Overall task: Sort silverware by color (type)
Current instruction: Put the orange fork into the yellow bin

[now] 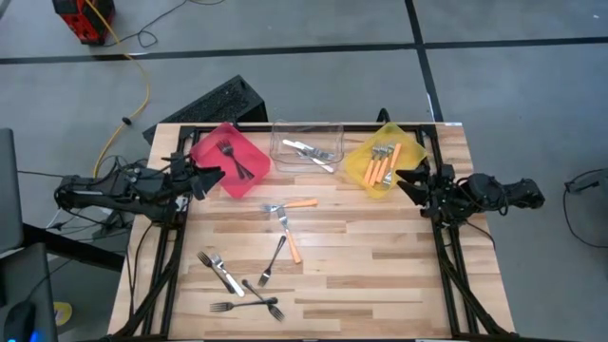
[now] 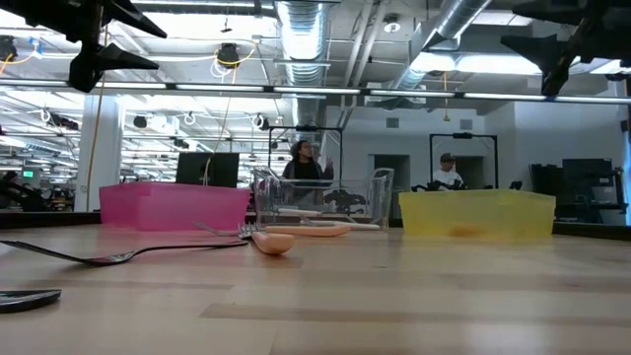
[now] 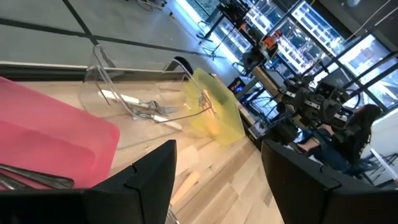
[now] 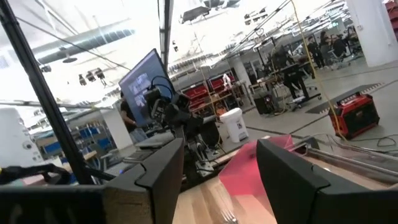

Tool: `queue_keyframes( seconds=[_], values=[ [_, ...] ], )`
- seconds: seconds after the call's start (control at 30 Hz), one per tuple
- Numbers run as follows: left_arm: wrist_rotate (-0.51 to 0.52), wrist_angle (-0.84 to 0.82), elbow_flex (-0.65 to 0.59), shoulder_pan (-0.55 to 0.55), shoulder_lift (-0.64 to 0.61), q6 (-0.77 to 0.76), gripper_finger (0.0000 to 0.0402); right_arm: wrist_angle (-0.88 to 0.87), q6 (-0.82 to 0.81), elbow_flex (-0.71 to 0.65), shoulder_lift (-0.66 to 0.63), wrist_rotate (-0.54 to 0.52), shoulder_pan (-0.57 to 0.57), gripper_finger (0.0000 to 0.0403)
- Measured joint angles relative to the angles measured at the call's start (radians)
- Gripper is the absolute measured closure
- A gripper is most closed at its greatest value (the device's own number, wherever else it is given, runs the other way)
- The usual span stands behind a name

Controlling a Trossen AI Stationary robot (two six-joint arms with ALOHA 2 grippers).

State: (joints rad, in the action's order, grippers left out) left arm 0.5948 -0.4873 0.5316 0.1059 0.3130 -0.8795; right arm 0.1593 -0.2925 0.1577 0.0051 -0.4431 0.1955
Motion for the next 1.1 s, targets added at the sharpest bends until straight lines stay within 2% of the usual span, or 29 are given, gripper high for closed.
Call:
queue_keyframes(
  seconds=[0.23,0.37,0.5,0.6,0.77,0.93,1.1],
  values=[
    [-0.006,-0.003,0.000,0.000,0.000,0.003,0.0182,-0.003,-0.018,0.000,0.000,0.000,0.000,0.0177],
    [-0.006,-0.020,0.000,0.000,0.000,0.003,0.0182,-0.005,-0.170,0.000,0.017,-0.023,-0.001,0.0177],
    [-0.011,-0.018,0.000,0.000,0.000,-0.005,0.0182,0.005,-0.201,0.046,0.079,0.019,0.009,0.0177],
    [-0.033,-0.018,0.000,0.000,0.000,-0.015,0.0182,0.002,-0.155,0.108,0.174,0.019,0.020,0.0181],
    [-0.063,-0.019,0.000,0.000,0.000,-0.023,0.0182,-0.035,-0.118,0.238,0.406,0.025,0.023,0.0191],
    [-0.098,-0.019,0.000,0.000,0.000,-0.020,0.0182,-0.069,-0.113,0.385,0.665,0.107,0.051,0.0198],
    [-0.113,-0.020,0.000,0.000,0.000,-0.001,0.0182,-0.145,-0.066,0.552,0.907,0.128,0.069,0.0199]
  ],
)
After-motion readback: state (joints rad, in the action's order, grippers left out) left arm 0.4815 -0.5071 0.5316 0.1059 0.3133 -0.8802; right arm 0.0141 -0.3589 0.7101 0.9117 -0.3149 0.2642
